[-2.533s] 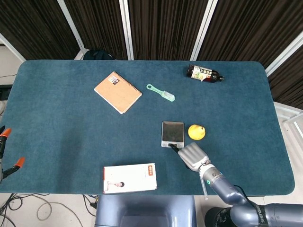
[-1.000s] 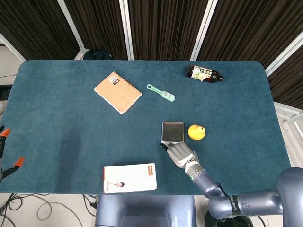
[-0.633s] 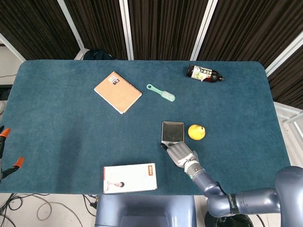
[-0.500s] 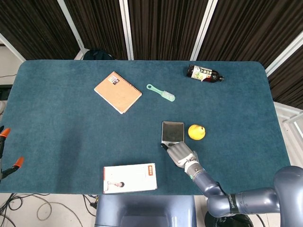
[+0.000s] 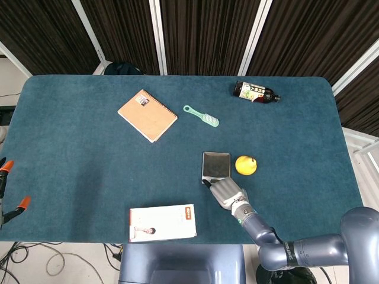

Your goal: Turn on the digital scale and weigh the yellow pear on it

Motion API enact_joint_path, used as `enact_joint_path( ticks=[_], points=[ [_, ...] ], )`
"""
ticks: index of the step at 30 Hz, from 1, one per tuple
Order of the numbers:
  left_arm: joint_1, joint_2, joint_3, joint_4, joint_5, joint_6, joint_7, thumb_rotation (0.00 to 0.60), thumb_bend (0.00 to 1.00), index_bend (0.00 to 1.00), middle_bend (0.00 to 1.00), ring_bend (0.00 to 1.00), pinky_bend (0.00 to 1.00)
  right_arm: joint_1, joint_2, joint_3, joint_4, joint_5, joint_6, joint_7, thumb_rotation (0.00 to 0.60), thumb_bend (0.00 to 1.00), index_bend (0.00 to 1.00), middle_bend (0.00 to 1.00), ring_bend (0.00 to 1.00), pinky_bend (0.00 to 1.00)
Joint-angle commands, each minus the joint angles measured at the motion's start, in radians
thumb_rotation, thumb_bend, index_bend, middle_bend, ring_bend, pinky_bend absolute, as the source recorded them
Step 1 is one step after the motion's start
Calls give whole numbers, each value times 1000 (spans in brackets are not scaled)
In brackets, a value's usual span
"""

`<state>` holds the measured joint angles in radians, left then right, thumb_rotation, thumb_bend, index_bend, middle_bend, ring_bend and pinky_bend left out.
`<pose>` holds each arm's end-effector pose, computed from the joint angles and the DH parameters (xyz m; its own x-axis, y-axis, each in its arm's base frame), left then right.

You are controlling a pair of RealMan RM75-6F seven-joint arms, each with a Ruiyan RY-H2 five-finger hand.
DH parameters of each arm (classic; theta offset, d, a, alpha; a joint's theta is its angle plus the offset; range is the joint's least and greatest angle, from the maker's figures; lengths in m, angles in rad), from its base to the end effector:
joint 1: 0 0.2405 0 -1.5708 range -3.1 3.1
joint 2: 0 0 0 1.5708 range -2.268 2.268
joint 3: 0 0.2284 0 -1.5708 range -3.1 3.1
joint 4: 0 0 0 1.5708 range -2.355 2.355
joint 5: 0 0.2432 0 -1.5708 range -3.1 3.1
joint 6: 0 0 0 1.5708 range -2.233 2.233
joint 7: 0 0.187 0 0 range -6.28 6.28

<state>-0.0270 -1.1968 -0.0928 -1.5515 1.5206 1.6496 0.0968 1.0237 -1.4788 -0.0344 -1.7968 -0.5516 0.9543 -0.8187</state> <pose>-0.2965 0.2146 0.1335 0.4644 -0.1774 0.8677 0.8845 0.0441 -0.4644 -0.1037 -0.2993 -0.1066 0.7075 -0.4676 0.5299 -0.7062 -0.4945 0.5067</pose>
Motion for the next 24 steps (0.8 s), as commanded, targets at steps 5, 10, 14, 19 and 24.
enact_joint_path(
  ticks=[5,10,14,19,24],
  points=[
    [-1,0,0,0,0,-2,1,600,188,102,51,0,53,4,-2,-6,8,7,-2,5,600,1000,0,778,903,1000],
    [-1,-2,1,1,0,-4,5,600,188,102,51,0,53,6,0,-10,8,10,-3,8,600,1000,0,778,903,1000],
    [-2,-3,1,1,1,-3,7,600,188,102,51,0,53,9,-1,-12,9,13,-5,11,600,1000,0,779,903,1000],
    [-1,-3,1,1,0,-3,8,600,187,102,51,0,53,11,-2,-18,12,15,-6,12,600,1000,0,779,903,1000],
    [-2,-4,1,1,0,-3,10,600,188,102,51,0,53,13,-4,-21,15,17,-6,13,600,1000,0,779,903,1000]
  ],
)
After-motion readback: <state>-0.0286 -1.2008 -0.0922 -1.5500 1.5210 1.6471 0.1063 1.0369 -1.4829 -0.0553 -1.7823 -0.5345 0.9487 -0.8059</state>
